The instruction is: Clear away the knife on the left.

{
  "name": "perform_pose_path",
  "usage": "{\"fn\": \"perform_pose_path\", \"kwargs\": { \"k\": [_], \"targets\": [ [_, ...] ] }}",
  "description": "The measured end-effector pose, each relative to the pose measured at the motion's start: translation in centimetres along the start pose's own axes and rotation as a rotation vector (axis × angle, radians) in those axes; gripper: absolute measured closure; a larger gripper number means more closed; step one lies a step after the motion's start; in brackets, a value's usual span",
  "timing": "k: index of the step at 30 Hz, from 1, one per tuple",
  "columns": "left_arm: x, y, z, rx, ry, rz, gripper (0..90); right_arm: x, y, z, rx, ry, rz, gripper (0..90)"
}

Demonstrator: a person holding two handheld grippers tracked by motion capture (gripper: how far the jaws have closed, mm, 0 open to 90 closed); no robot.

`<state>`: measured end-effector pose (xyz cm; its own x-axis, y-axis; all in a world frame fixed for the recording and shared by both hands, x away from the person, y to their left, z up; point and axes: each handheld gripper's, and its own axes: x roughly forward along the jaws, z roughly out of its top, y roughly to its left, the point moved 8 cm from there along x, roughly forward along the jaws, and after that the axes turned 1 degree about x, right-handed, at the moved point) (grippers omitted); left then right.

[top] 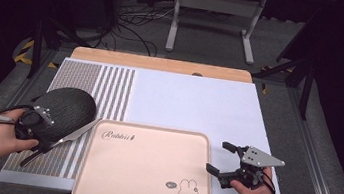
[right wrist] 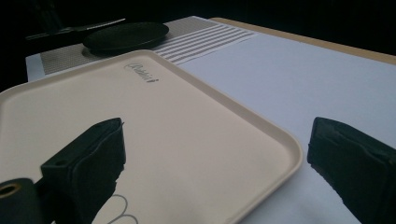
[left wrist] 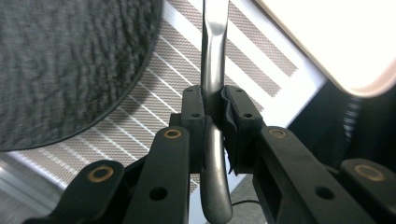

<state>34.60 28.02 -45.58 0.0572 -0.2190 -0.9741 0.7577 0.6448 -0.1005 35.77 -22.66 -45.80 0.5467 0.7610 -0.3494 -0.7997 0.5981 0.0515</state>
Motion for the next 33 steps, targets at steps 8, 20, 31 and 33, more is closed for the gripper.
{"fn": "perform_pose_path", "kwargs": {
  "k": [8,20,31,33],
  "targets": [
    [-0.2,-2.0,1.8,-0.059,-0.057,-0.055,79.9,-0.3,-0.2,0.0,0.003,-0.003,-0.010,5.2],
    [0.3,-4.6,3.4,-0.070,-0.084,-0.181,79.8,-0.2,-0.1,0.0,0.000,0.000,-0.003,5.2],
    [1.6,-6.6,4.9,-0.039,-0.068,-0.242,79.9,-0.2,-0.1,-0.1,0.000,0.000,0.000,5.1],
    [1.9,-6.9,5.3,-0.031,-0.075,-0.240,79.9,-0.2,-0.1,-0.1,0.000,0.000,0.000,5.1]
  ]
}}
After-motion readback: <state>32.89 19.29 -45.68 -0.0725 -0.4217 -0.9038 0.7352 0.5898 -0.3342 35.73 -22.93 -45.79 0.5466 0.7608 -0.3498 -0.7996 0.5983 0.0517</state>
